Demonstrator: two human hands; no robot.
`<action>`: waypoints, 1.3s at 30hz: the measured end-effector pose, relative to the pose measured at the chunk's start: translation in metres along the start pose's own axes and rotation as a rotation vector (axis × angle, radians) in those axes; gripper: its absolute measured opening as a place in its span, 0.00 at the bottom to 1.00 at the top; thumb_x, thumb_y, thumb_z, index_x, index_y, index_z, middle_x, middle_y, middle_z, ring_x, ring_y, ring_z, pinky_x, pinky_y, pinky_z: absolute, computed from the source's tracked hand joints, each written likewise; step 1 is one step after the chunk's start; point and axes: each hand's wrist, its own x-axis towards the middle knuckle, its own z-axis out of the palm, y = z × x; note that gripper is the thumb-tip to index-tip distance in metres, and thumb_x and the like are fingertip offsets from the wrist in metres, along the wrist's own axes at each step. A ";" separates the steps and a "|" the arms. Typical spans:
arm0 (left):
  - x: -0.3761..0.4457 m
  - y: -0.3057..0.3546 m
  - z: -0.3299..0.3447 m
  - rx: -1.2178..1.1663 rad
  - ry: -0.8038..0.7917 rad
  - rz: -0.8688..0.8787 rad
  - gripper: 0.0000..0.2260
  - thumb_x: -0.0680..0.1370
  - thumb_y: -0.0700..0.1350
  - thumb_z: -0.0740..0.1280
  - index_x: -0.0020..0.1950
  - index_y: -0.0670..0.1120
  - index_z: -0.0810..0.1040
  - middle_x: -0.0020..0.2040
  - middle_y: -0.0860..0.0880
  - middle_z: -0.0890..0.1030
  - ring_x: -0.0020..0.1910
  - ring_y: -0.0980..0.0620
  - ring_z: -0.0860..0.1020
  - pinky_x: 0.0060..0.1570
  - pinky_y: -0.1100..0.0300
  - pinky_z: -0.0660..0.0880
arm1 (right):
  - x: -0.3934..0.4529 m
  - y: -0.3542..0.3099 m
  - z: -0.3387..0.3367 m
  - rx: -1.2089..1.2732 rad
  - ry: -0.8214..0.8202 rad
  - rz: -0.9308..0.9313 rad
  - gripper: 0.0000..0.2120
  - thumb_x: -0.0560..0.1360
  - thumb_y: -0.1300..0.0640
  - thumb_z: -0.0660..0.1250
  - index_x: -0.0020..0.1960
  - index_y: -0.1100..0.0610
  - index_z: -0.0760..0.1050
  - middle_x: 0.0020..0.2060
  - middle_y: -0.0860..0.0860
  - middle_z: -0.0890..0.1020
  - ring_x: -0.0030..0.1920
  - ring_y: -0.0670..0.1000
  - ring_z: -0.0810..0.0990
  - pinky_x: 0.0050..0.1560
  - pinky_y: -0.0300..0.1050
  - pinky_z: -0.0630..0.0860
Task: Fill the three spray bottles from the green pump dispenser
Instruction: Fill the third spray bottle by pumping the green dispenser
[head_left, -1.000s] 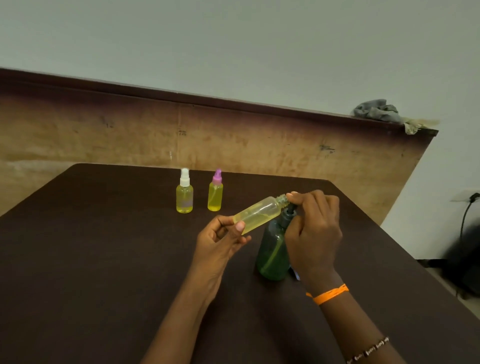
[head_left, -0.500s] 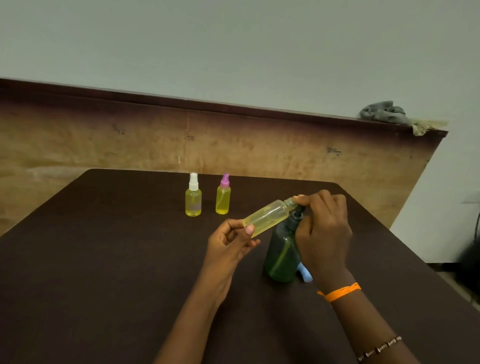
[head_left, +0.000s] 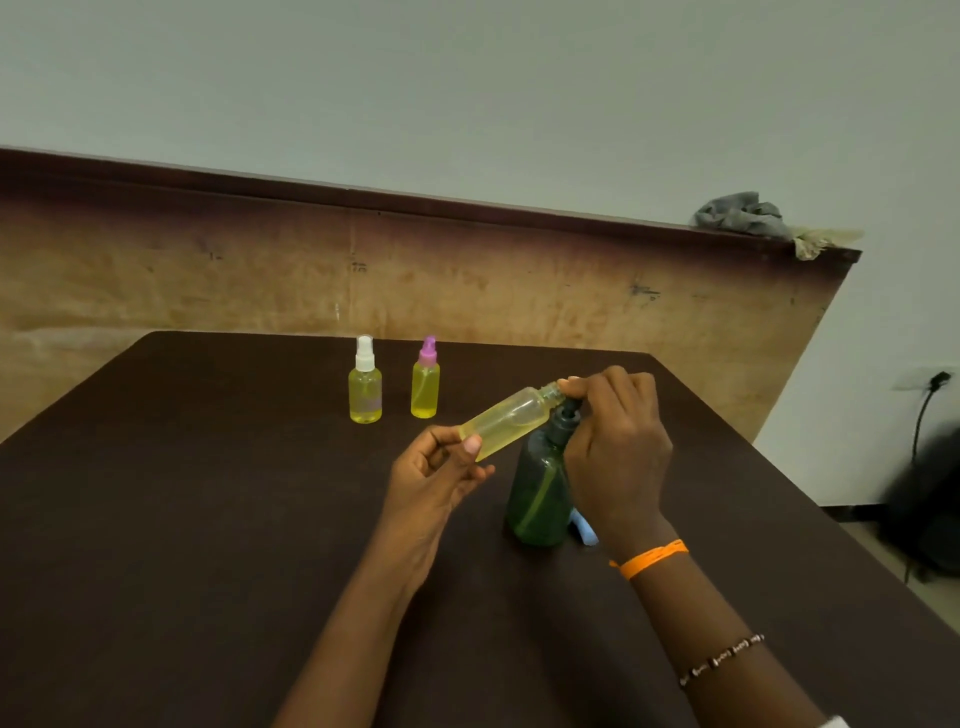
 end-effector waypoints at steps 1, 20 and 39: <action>0.000 0.001 0.000 0.000 -0.001 0.002 0.13 0.66 0.45 0.68 0.47 0.41 0.75 0.35 0.53 0.81 0.33 0.57 0.80 0.53 0.54 0.78 | 0.005 0.000 -0.003 -0.015 -0.009 -0.026 0.13 0.71 0.65 0.56 0.40 0.60 0.79 0.35 0.51 0.78 0.41 0.50 0.68 0.32 0.38 0.65; 0.000 0.000 0.000 -0.017 -0.020 0.003 0.13 0.66 0.45 0.69 0.47 0.41 0.75 0.34 0.53 0.82 0.32 0.57 0.80 0.54 0.54 0.78 | 0.013 -0.004 -0.005 0.021 -0.010 0.008 0.13 0.69 0.64 0.54 0.38 0.59 0.78 0.34 0.50 0.78 0.42 0.49 0.67 0.30 0.35 0.59; 0.000 0.000 0.001 -0.014 -0.025 -0.006 0.12 0.65 0.46 0.69 0.46 0.42 0.75 0.36 0.53 0.82 0.33 0.57 0.80 0.52 0.57 0.78 | 0.004 -0.004 0.003 0.075 0.024 0.076 0.15 0.71 0.64 0.53 0.41 0.60 0.79 0.36 0.51 0.78 0.42 0.49 0.68 0.28 0.39 0.63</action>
